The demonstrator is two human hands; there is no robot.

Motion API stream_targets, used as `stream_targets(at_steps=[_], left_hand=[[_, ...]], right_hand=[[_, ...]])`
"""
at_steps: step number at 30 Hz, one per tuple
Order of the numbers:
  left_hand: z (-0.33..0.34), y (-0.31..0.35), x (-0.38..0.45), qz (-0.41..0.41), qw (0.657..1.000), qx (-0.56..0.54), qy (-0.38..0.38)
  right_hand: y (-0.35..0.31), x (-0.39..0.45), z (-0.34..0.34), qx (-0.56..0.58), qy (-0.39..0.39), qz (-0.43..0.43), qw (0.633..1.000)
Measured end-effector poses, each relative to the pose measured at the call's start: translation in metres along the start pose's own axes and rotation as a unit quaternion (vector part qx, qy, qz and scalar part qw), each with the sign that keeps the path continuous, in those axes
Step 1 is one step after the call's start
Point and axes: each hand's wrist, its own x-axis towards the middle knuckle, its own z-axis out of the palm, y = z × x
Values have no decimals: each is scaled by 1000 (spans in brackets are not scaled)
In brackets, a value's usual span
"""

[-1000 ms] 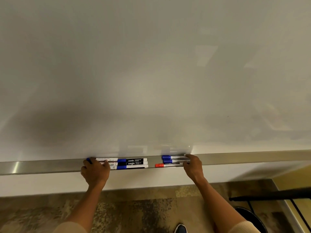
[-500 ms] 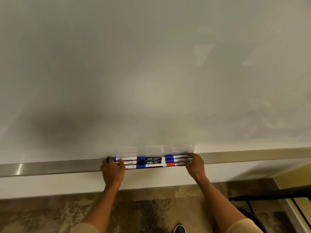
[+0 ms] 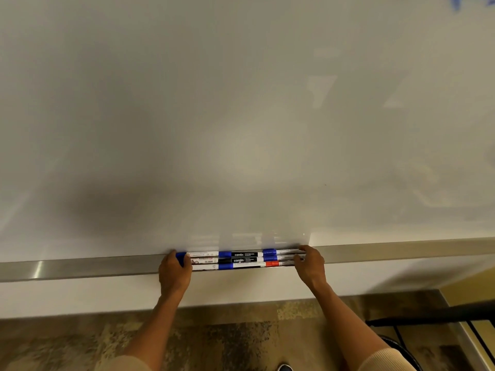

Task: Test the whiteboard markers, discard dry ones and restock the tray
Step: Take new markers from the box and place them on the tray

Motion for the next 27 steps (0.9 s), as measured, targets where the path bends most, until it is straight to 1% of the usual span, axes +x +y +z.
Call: stream_targets(at_steps=[2,4,6,7,10,12,14,20,24,27], left_hand=[[1,-3,-3,5,1000,5,0],[5,-6,-7,34,998,47,3],[12,-8,-17,83,990,113,15],[17,-6,-24,109,983,144,20],[34,6,-54,175,963,205,8],[48,12,-73,207,953,221,-19],[63,18,-90,222,945,235,-39],[95,41,-135,256,923,276,-85],[105,61,-162,283,908,290,-105],[110,79,-183,317,896,286,-120]], right_hand=[[1,-2,-1,12,3,-4,1000],[4,-7,-1,3,24,-26,999],[12,-13,1,-56,62,-69,994],[18,-17,1,-95,69,-82,990],[36,-26,5,-203,45,-106,972],[48,-31,5,-254,43,-142,956],[60,-33,3,-287,40,-158,944],[94,-44,-17,-321,24,-160,933],[113,-62,-38,-316,31,-118,941],[127,-77,-60,-309,36,-89,946]])
